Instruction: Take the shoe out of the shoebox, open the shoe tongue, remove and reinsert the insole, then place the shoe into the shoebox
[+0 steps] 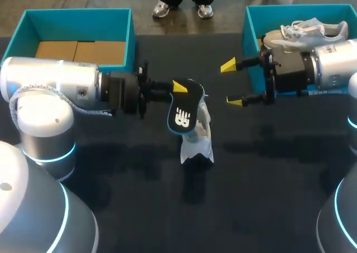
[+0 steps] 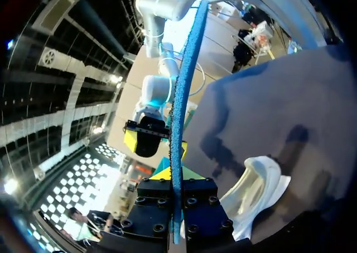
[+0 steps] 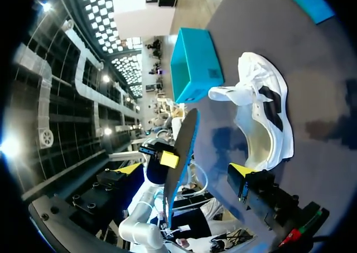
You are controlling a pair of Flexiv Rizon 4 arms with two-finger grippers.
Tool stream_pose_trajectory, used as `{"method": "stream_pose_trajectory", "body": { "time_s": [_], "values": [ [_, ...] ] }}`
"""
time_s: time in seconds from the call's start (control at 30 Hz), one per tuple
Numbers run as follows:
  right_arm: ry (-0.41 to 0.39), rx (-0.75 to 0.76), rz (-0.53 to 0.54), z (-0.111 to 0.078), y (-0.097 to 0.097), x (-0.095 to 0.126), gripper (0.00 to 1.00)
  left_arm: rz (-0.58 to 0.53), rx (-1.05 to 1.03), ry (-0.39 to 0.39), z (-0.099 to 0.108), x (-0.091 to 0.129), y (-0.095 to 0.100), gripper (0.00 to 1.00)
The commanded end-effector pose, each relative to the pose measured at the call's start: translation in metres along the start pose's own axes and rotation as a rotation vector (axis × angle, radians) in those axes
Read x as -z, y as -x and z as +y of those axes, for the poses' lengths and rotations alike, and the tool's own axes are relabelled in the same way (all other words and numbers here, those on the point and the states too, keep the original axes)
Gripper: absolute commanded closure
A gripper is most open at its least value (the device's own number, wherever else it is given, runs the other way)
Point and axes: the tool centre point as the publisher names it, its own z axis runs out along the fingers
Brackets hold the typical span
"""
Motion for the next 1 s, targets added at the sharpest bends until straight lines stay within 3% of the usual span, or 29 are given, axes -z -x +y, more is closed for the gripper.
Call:
{"method": "stream_pose_trajectory", "body": {
  "time_s": [0.03, 0.3, 0.67, 1.0],
  "values": [
    [0.036, -0.02, -0.024, -0.01, 0.002, -0.005, 0.0, 0.005, 0.059, -0.016, 0.006, 0.003, -0.004, 1.0],
    [0.117, -0.083, -0.07, -0.021, 0.017, -0.009, 0.0, -0.033, 0.221, -0.075, 0.007, 0.006, -0.016, 1.0],
    [0.122, -0.17, -0.079, -0.044, 0.048, -0.02, 0.0, -0.13, 0.345, -0.189, -0.003, 0.011, -0.02, 1.0],
    [0.118, -0.213, -0.075, -0.049, 0.067, -0.03, 0.0, -0.178, 0.435, -0.25, -0.007, 0.002, -0.03, 1.0]
  ]
}}
